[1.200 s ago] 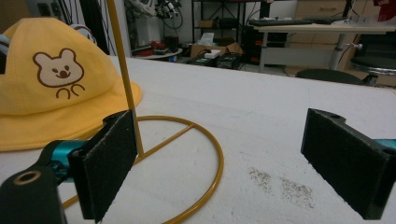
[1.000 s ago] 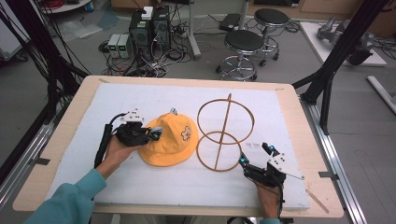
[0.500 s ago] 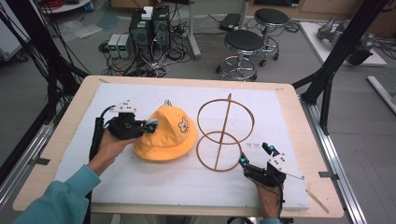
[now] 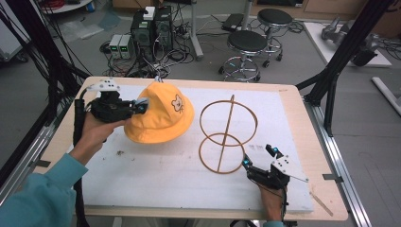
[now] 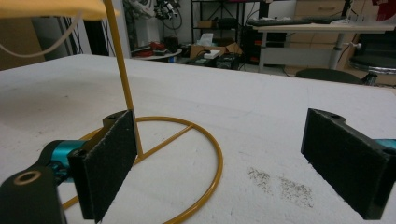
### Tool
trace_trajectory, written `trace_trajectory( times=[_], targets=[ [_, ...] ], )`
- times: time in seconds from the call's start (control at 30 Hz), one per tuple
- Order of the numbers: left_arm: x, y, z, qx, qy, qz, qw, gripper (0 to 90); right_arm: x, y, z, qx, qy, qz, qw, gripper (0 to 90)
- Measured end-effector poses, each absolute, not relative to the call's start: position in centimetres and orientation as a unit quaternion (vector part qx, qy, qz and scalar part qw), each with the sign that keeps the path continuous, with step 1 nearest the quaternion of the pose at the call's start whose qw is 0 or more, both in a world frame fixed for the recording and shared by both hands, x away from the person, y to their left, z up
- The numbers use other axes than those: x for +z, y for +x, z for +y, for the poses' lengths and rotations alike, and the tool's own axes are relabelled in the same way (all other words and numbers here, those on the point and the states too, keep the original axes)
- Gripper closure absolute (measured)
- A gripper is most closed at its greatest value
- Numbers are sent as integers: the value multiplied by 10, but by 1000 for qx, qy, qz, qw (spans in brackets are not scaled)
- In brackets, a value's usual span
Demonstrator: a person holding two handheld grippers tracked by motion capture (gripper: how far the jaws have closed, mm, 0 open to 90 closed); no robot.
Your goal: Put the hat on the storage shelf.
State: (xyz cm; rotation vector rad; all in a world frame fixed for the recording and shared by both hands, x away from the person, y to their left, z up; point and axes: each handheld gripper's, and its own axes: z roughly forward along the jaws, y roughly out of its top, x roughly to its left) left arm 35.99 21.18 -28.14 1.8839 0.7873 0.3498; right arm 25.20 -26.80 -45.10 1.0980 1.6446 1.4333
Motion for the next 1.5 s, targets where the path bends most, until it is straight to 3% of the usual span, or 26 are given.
trace_trajectory(
  times=[0.43,0.7,1.5],
  targets=[
    [-221,353,207,156,768,298,546,806,-451,252,-267,548,419,635,348,97],
    [-202,348,196,154,765,279,559,805,-451,252,-267,549,419,635,348,97],
    [-190,342,86,98,784,204,579,805,-451,252,-267,551,418,634,345,97]
  ],
)
